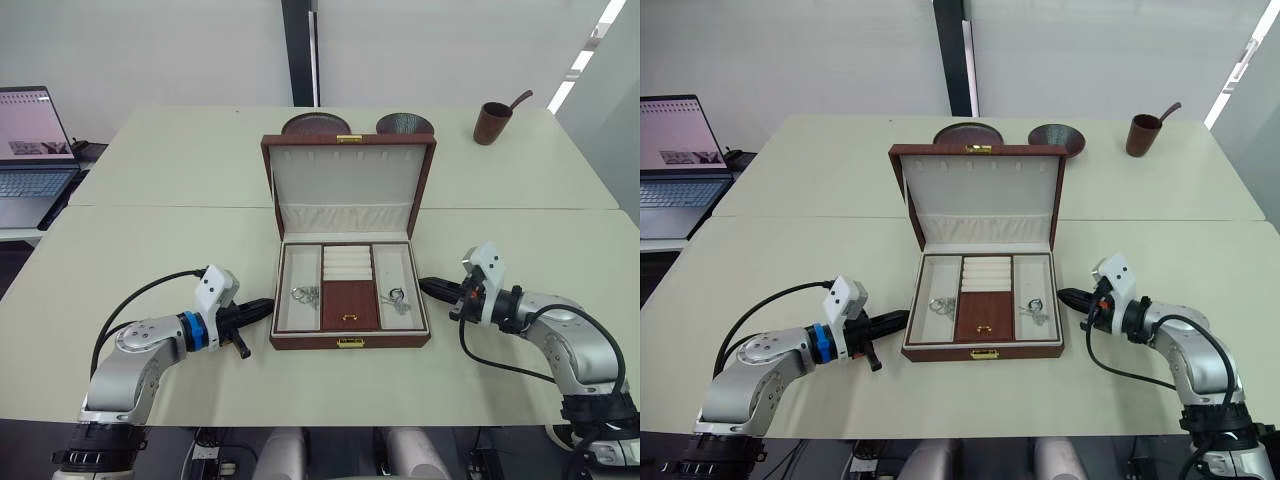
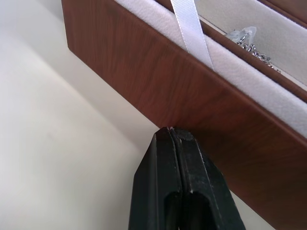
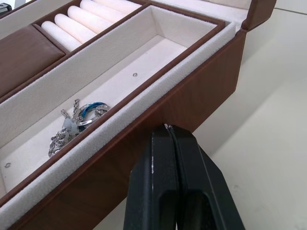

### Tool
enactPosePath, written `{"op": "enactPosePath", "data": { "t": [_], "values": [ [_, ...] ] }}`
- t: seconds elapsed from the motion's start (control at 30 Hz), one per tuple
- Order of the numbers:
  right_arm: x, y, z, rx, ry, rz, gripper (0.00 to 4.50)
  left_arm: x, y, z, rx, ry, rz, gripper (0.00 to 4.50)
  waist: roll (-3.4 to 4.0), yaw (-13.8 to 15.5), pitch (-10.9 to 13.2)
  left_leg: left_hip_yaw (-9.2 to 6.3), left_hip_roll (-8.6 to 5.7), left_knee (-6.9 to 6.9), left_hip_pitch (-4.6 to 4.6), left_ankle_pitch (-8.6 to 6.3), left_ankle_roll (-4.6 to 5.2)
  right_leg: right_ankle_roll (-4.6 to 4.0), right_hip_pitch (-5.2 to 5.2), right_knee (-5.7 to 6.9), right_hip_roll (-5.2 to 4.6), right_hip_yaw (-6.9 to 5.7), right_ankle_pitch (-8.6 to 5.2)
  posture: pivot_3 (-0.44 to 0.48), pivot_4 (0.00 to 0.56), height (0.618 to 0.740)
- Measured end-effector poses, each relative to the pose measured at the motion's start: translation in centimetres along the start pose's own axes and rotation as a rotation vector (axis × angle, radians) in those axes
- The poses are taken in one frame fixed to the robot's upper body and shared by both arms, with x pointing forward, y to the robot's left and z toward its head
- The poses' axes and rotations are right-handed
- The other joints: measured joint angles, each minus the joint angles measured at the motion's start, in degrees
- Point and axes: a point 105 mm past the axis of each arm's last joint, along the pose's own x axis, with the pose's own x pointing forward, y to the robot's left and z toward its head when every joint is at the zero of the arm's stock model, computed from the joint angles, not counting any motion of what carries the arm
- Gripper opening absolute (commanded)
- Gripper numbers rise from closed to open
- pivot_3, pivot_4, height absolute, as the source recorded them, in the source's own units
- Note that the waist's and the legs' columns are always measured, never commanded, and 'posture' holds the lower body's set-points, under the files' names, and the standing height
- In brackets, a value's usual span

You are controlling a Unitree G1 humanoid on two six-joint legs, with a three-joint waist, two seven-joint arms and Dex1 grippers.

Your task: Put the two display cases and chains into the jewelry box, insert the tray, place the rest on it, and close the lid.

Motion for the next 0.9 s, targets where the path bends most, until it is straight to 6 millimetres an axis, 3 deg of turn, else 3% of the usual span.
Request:
{"op": "enactPosePath", "data": {
  "t": [0.7,0.9],
  "values": [
    [0.0,0.0,-0.1,0.003,-0.001,-0.001,0.02,0.4,0.6,0.0,0.005,-0.053,0.043,0.0,0.0,0.1,0.0,0.04,-0.02,0.03,0.07,0.02,-0.01,-0.02,0.09,0.04,0.04,-0.11,0.04,0.0,0.15,0.74],
    [-0.4,-0.3,0.2,-0.04,0.005,0.024,0.02,-0.5,1.3,1.9,0.033,-0.173,0.104,0.0,-0.01,0.1,0.0,0.03,0.0,0.02,0.03,0.01,-0.01,-0.03,0.05,0.04,0.05,-0.12,0.05,0.0,0.15,0.74]
  ]
}}
